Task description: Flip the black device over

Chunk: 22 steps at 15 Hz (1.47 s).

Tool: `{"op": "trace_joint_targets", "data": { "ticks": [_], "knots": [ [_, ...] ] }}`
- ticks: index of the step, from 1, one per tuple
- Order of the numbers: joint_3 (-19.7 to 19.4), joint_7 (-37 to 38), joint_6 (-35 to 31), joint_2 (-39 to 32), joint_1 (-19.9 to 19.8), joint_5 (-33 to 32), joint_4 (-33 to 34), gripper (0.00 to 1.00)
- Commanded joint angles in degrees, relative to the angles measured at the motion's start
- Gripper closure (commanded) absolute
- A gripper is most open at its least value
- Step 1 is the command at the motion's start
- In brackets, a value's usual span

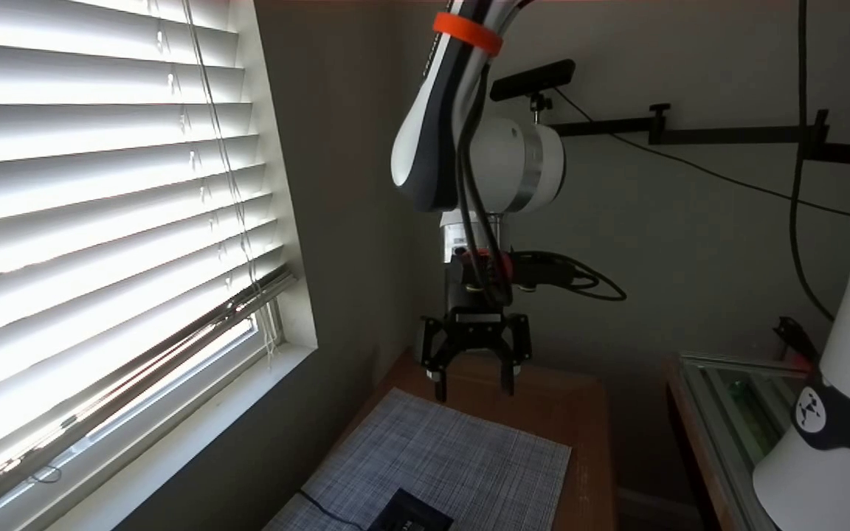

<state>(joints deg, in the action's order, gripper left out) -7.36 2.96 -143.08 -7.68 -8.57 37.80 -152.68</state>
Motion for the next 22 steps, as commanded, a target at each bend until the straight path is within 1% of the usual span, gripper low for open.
{"op": "trace_joint_targets", "data": {
  "ticks": [1, 4, 6, 11, 15, 17, 18, 20, 22],
  "knots": [
    [1.68, -6.68, 1.58, -5.52, -1.83, 11.51, 2.24, 0.0],
    [1.83, -9.53, 4.74, -9.5, -3.11, 19.52, 3.24, 0.0],
    [1.45, -10.58, 7.32, -12.21, -3.92, 23.55, 4.18, 0.0],
    [1.05, -12.19, 13.24, -19.3, -5.34, 32.58, 7.5, 0.0],
    [0.77, -13.79, 17.87, -26.34, -6.05, 38.57, 11.87, 0.0],
    [0.31, -14.81, 19.64, -29.64, -6.33, 41.04, 14.05, 0.0],
    [-0.79, -12.13, 17.58, -24.85, -3.64, 38.13, 10.45, 0.0],
    [-0.98, -12.92, 18.76, -27.77, -3.98, 39.37, 12.34, 0.0],
    [-1.01, -13.05, 18.91, -29.01, -4.14, 39.61, 13.24, 0.0]
  ]
}}
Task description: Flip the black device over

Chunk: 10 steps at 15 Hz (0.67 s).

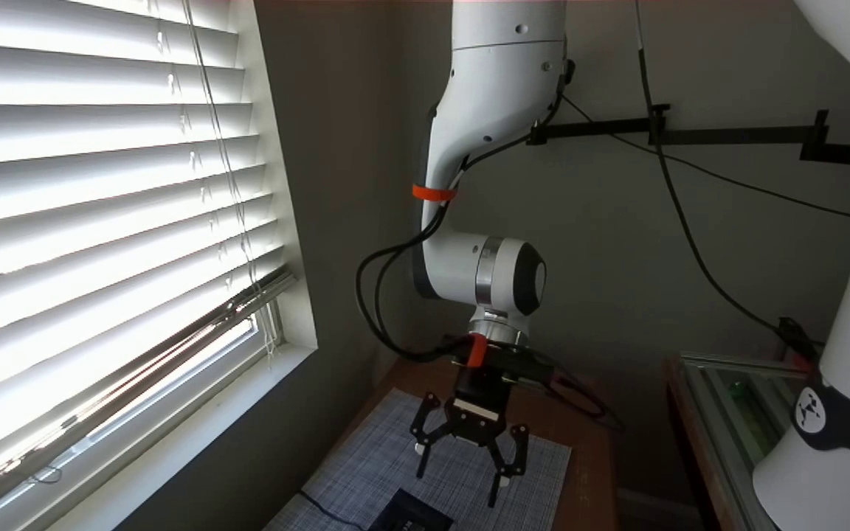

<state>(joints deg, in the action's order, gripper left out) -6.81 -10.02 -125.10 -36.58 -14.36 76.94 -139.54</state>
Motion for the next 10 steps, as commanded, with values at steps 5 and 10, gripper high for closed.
{"op": "trace_joint_targets", "data": {
  "ticks": [5, 10],
  "knots": [
    [-1.47, 1.0, 3.45, -2.58, 0.51, 1.2, 2.17, 0.0],
    [-1.74, 2.61, 10.19, -6.87, -0.89, 4.38, 5.21, 0.0]
  ]
}}
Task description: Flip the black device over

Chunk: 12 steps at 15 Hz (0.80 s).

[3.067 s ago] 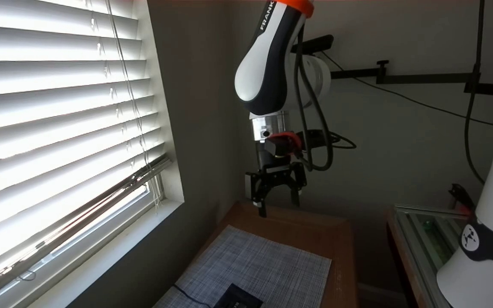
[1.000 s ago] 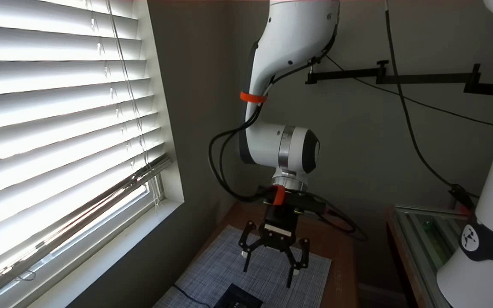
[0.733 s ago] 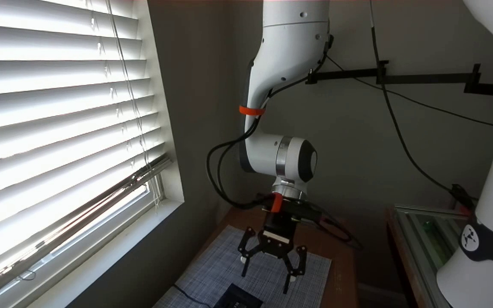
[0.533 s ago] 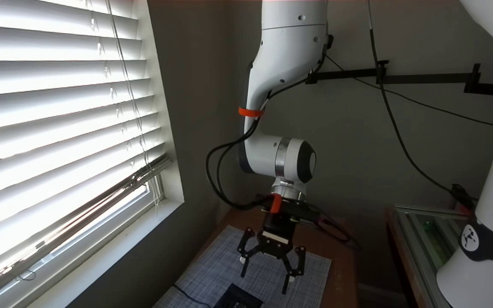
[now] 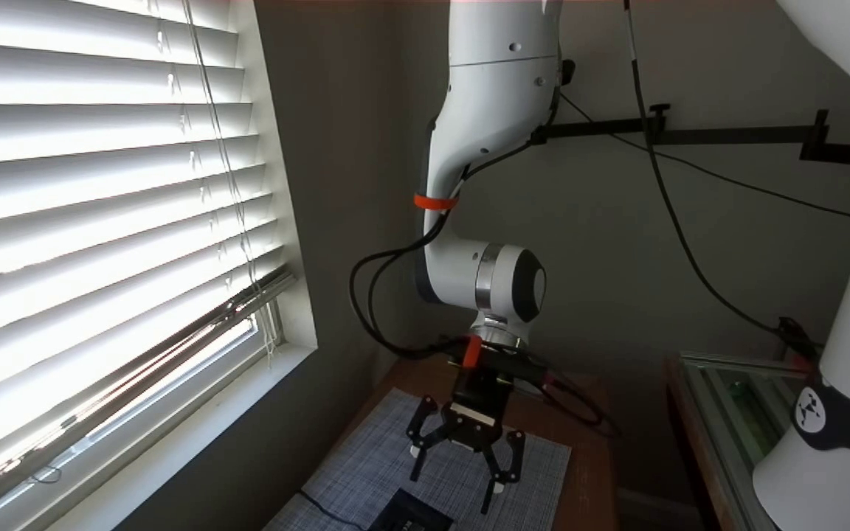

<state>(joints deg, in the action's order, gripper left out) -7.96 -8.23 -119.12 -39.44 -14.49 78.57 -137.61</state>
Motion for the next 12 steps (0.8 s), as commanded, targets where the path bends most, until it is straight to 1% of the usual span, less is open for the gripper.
{"op": "trace_joint_targets", "data": {
  "ticks": [1, 5, 12],
  "knots": [
    [-0.79, 1.09, 5.52, -4.93, -1.07, 3.53, 3.93, 0.0],
    [-1.28, 1.45, 8.19, -8.23, -0.69, 7.37, 6.1, 0.0],
    [-1.85, 3.16, 11.85, -12.28, -0.37, 10.24, 8.88, 0.0]
  ]
}}
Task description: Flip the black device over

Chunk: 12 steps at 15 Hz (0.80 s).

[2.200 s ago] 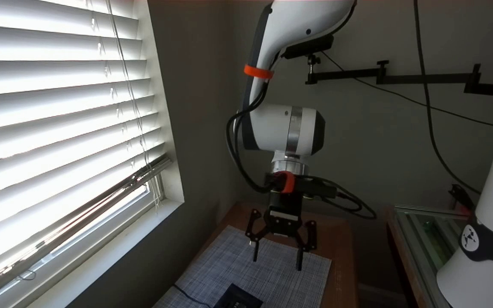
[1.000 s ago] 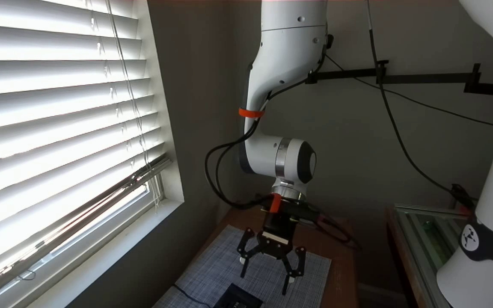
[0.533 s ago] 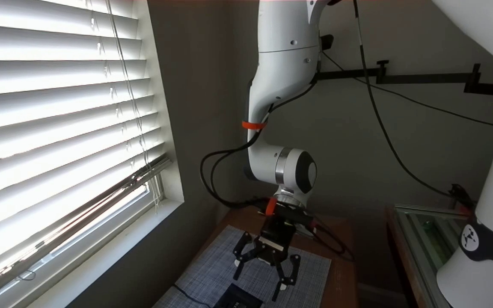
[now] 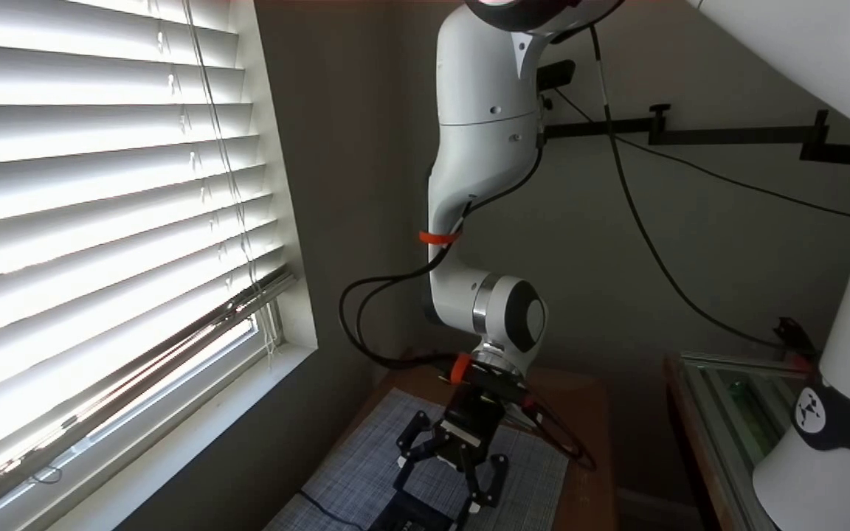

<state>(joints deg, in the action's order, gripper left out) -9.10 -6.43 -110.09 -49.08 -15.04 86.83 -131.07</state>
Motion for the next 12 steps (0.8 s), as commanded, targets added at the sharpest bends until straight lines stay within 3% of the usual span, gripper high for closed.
{"op": "trace_joint_targets", "data": {
  "ticks": [1, 12],
  "knots": [
    [-0.8, 1.57, 3.33, -3.03, 0.22, 2.19, 2.58, 0.0],
    [-1.4, 3.43, 4.93, -5.46, 0.82, 1.65, 4.47, 0.0]
  ]
}}
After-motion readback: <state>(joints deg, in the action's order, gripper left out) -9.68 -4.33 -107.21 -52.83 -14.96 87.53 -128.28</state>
